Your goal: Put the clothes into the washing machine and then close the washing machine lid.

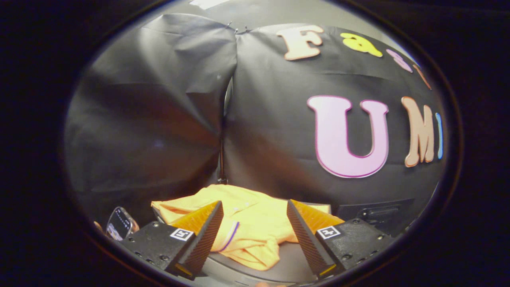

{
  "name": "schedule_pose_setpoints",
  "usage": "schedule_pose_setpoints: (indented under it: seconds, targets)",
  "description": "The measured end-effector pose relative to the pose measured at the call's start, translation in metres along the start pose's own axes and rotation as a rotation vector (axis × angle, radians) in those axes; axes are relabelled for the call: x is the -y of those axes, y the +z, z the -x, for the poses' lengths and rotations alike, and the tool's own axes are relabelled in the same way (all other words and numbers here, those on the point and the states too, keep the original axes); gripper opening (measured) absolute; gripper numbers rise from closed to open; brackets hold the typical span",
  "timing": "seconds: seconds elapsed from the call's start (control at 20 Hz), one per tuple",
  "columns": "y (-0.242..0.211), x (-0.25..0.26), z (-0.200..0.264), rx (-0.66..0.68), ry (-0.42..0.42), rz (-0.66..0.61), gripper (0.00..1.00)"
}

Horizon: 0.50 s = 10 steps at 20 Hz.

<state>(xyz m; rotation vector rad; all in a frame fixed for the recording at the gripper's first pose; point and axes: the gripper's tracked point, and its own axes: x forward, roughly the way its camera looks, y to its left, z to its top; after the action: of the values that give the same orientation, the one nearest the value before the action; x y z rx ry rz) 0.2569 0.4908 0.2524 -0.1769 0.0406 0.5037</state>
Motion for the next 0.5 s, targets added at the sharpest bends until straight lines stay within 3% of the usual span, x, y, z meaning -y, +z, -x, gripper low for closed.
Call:
schedule_pose_setpoints:
  seconds: [0.3, 0.5]
  targets:
    - [-0.039, -0.019, -0.063, -0.252, 0.031, -0.131, 0.97]
    - [-0.059, -0.008, -0.078, -0.353, -0.009, -0.105, 0.97]
